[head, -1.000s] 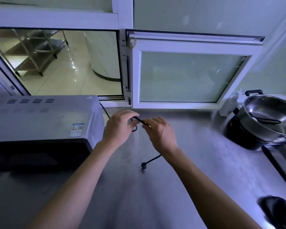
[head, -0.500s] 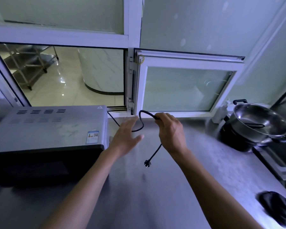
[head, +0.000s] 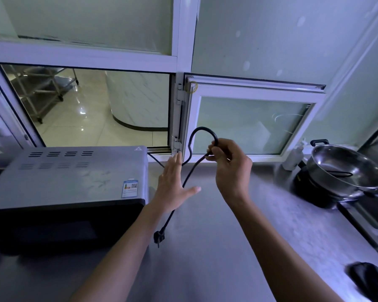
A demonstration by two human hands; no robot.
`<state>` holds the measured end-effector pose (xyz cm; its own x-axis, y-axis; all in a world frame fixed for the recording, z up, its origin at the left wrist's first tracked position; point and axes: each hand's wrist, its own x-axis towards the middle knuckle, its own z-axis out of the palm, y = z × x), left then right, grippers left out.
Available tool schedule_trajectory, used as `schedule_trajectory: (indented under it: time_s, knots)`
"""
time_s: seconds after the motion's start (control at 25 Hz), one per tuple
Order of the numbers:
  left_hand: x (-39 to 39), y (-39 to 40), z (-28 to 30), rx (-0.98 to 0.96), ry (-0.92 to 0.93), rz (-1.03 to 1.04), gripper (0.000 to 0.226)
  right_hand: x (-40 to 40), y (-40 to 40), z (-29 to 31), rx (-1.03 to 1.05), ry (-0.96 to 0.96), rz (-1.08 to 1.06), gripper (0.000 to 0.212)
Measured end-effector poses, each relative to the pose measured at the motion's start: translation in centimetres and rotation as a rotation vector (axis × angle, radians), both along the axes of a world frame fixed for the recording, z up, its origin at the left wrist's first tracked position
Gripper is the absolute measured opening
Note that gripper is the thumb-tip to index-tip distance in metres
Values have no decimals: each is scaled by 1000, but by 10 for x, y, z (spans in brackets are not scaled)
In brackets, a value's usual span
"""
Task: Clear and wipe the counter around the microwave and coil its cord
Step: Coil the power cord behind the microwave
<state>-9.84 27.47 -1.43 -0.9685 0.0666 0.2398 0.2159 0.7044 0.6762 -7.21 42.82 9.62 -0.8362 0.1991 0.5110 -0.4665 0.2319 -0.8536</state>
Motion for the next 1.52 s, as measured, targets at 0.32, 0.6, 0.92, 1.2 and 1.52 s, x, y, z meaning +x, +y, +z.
schedule_trajectory:
  time_s: [0.32, 0.6, 0.92, 1.2, 1.52]
  knots:
    - [-42, 2, 14, 123, 31, 65, 108, -10, -3, 17, -97, 74, 119, 20]
    - [-78, -6, 15, 143, 17, -7, 25, -33, 13, 11, -205, 92, 146, 25]
    - [-85, -17, 4, 151, 6, 74, 31, -36, 40, -20, -136, -62, 128, 22]
    - [-91, -29, 10, -132, 40, 171, 33, -20, 53, -30, -56, -178, 218, 25]
    - [-82, -32, 10, -336, 139, 172, 14, -9, 63, -17, 418, -241, 287, 28]
